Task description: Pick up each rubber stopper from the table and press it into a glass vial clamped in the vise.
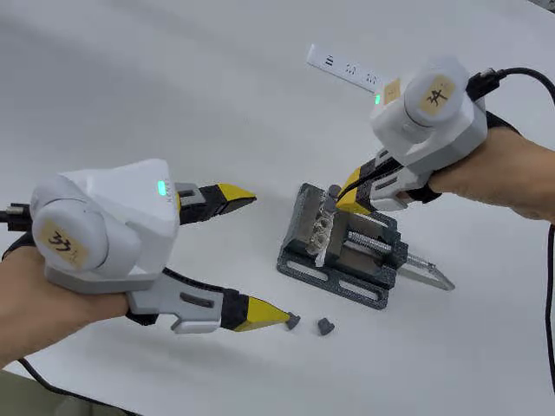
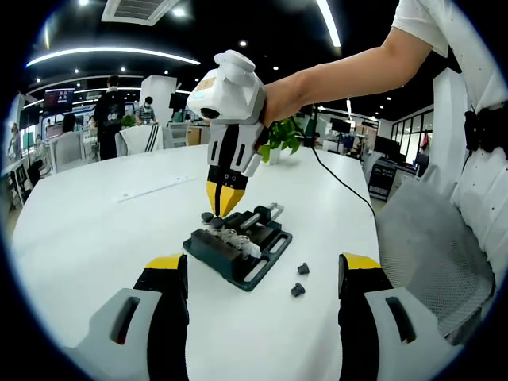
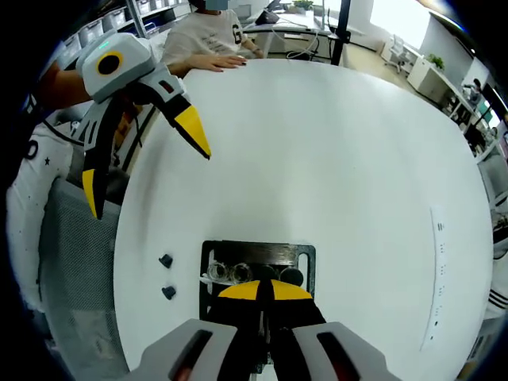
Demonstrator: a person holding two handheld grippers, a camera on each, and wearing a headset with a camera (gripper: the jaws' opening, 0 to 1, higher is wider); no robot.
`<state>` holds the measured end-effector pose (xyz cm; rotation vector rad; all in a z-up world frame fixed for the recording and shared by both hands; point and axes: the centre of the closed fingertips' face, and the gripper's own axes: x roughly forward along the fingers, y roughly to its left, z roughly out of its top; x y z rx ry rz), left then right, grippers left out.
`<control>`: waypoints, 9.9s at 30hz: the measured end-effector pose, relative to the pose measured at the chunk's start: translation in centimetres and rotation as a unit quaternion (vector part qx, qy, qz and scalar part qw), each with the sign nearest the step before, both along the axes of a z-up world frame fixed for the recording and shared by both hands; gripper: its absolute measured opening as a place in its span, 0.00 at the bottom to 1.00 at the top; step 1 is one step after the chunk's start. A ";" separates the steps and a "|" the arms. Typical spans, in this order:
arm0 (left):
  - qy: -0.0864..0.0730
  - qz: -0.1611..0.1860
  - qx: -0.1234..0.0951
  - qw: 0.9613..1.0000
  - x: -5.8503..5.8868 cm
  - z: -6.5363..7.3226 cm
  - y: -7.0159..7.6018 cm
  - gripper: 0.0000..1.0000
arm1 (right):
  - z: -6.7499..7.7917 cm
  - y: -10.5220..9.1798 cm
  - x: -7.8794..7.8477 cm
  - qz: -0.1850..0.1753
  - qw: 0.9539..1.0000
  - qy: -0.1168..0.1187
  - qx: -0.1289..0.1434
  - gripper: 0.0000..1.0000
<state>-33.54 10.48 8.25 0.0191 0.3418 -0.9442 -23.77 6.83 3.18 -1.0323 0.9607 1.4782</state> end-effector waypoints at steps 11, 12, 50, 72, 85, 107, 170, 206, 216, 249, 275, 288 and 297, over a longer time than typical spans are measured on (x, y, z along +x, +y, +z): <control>0.001 0.001 -0.002 1.000 0.0 -0.1 0.2 0.76 | -0.1 0.0 0.1 0.007 1.000 -0.004 -0.006 0.00; 0.002 0.001 -0.002 1.000 0.0 -0.1 0.2 0.76 | -0.1 0.0 0.1 0.008 1.000 -0.005 -0.006 0.00; -0.004 -0.010 0.004 1.000 -0.1 0.3 -0.4 0.75 | -0.4 0.0 0.4 0.033 0.998 -0.023 -0.042 0.00; -0.006 -0.016 0.025 1.000 -1.3 1.3 -0.1 0.75 | 1.2 -0.6 -0.2 -0.020 0.999 -0.031 0.011 0.06; -0.013 -0.035 0.042 0.998 -2.1 1.7 -0.6 0.75 | 4.1 -3.5 -1.4 -0.079 0.993 -0.043 0.071 0.14; -0.013 -0.105 0.131 0.986 -3.7 0.0 -0.7 0.63 | 7.0 -11.8 -7.3 -0.220 0.954 -0.047 0.198 0.31; -0.061 -0.372 0.351 0.857 -3.1 -11.3 -6.0 0.06 | 3.1 -19.5 -14.8 -0.358 0.885 -0.001 0.298 0.59; -0.067 -0.379 0.355 0.852 -3.1 -11.1 -6.2 0.04 | 3.0 -19.6 -14.7 -0.359 0.884 0.000 0.299 0.58; -0.033 -0.343 0.322 0.882 -3.8 -10.8 -6.4 0.04 | 3.3 -18.4 -14.6 -0.345 0.888 0.003 0.302 0.58; 0.014 -0.163 0.095 0.982 -5.7 0.6 -9.0 0.04 | 7.2 -7.1 -15.5 -0.180 0.928 0.050 0.322 0.38; -0.003 -0.162 0.083 0.983 -6.6 2.0 -9.0 0.04 | 7.5 -4.5 -17.1 -0.093 0.950 0.065 0.292 0.08; -0.002 -0.164 0.082 0.983 -6.8 2.1 -9.0 0.04 | 7.5 -4.6 -17.2 -0.080 0.953 0.062 0.285 0.07; 0.002 -0.172 0.083 0.982 -7.0 2.1 -9.1 0.04 | 7.5 -4.7 -17.5 -0.066 0.957 0.059 0.275 0.05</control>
